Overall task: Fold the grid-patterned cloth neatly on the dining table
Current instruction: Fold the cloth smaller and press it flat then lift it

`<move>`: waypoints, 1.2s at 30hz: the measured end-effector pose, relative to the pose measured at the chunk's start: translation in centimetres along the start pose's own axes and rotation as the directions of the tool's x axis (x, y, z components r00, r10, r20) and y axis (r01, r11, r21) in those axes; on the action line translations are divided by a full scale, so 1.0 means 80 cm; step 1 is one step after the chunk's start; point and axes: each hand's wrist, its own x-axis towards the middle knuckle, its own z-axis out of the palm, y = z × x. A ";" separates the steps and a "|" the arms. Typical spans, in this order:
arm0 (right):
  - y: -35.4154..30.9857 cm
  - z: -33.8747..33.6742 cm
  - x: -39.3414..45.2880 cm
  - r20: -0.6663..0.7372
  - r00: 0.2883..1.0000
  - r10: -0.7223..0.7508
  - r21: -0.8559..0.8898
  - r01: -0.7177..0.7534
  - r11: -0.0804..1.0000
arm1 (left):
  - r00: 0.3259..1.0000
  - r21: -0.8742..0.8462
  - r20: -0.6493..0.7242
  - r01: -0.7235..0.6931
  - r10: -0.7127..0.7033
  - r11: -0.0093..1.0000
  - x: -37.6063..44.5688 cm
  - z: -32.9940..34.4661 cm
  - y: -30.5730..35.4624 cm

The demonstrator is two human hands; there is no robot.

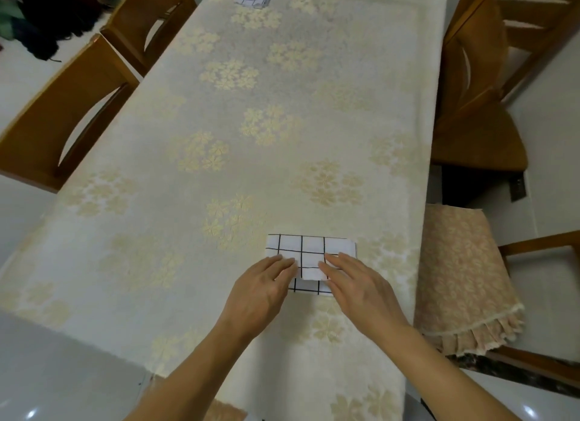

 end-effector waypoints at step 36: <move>0.030 0.066 0.027 0.309 0.937 0.166 -0.211 -0.102 0.972 | 0.940 0.095 0.280 0.174 -0.195 0.980 0.022 0.068 -0.037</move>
